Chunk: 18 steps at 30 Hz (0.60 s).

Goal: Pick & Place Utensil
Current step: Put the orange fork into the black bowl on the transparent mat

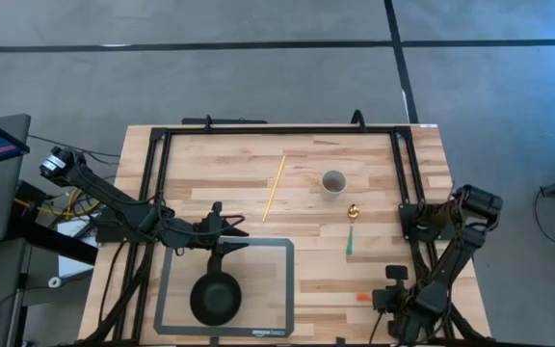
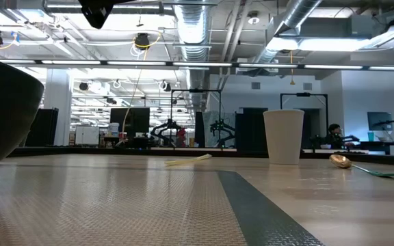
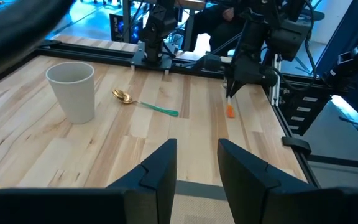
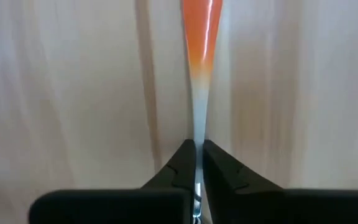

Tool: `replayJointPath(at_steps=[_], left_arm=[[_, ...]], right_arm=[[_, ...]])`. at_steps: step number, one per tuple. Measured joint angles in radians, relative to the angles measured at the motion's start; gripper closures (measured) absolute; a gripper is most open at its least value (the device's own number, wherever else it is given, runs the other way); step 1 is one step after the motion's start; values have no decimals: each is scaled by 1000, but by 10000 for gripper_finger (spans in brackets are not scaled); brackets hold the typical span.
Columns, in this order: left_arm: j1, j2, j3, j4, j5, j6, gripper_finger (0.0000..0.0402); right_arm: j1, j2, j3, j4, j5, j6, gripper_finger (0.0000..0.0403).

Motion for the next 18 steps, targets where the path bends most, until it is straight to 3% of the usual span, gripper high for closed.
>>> replayJointPath(at_steps=[9,13,18], left_arm=[[-1,0,0,19,0,9,284],[-3,0,0,19,1,11,284],[-24,-11,0,19,22,93,284]], right_arm=[[-135,-4,173,-12,449,-13,399],[-235,-4,193,80,638,-39,398],[-376,0,193,298,704,-158,399]])
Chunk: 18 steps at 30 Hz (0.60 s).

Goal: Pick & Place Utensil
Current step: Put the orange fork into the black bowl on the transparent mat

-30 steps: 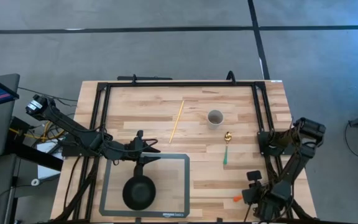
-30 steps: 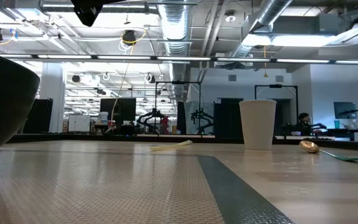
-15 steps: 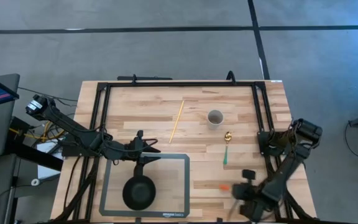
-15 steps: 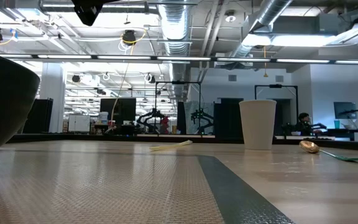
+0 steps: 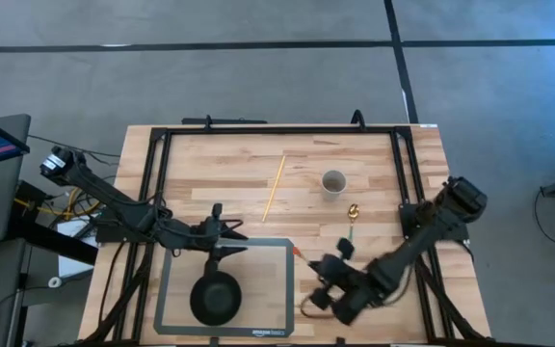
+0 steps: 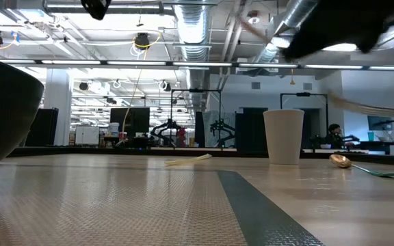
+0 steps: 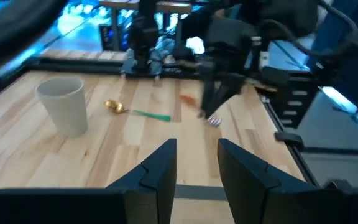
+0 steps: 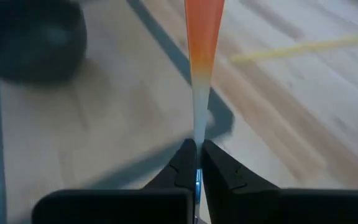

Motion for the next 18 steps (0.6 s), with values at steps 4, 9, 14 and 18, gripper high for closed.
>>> replayJointPath(at_steps=[4,9,14,18], left_arm=[[-36,-50,0,-4,0,54,284],[-123,-142,0,-8,1,110,284],[-231,-211,0,-19,-26,166,284],[-308,-239,1,-116,-64,127,284]], right_arm=[[-104,0,0,312,-21,-308,400],[-191,-1,1,663,-137,-638,400],[-251,79,1,954,-243,-782,400],[-284,194,7,1188,-359,-866,400]])
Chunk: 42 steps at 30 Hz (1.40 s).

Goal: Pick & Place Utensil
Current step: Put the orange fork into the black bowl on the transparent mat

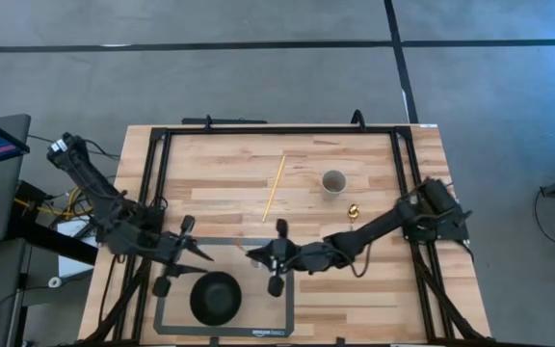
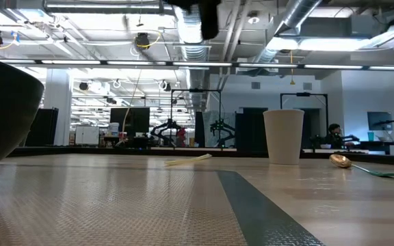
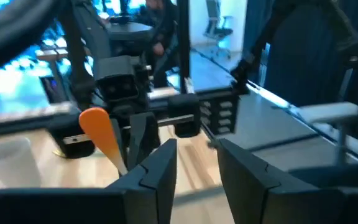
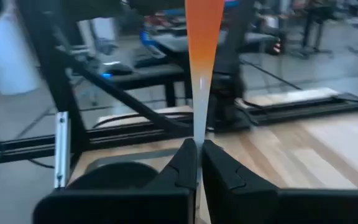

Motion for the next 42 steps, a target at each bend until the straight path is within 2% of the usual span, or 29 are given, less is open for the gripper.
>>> replayJointPath(at_steps=[5,9,13,16,21,25,28,32,42], left_arm=[[-105,-6,0,-258,1,-305,284],[-200,-3,0,-409,1,-593,284],[-312,3,0,-424,9,-818,284],[-380,9,0,-423,16,-948,284],[-421,82,-48,-421,19,-1185,284],[-412,168,-117,-419,47,-1361,284],[-410,224,-158,-385,51,-1413,284],[-410,278,-190,-297,-9,-1418,284],[-376,316,-201,-249,-47,-1416,284]], right_arm=[[-26,96,72,97,-89,-11,400],[-49,171,179,119,-244,-45,401],[-60,262,316,105,-388,-63,401],[-76,343,402,60,-441,-55,401],[-83,436,501,31,-485,-53,401],[-83,462,518,-17,-484,-53,401],[-86,470,516,-40,-484,-60,401],[-94,473,518,-71,-484,-54,398],[-93,504,518,-115,-484,0,387]])
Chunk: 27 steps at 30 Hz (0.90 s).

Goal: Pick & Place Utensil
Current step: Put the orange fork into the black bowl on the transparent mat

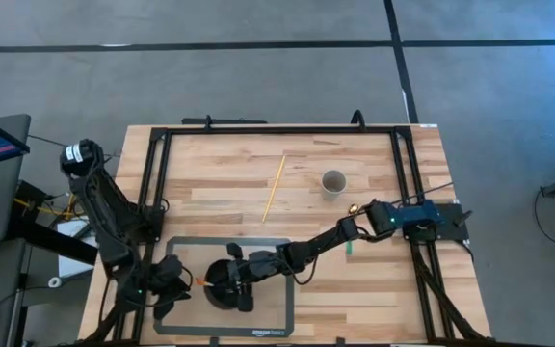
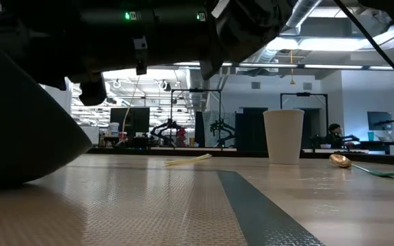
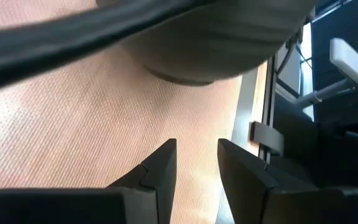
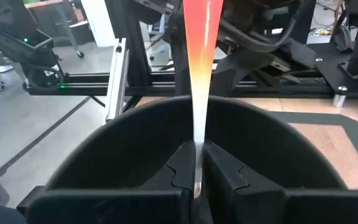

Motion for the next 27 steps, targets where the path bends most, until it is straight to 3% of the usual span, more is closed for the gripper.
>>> replayJointPath(at_steps=[18,27], left_arm=[[11,-1,0,10,0,37,284],[10,-55,12,14,-21,155,284]], right_arm=[[-1,0,27,-15,-24,0,395],[0,-1,80,-80,-26,-2,397]])
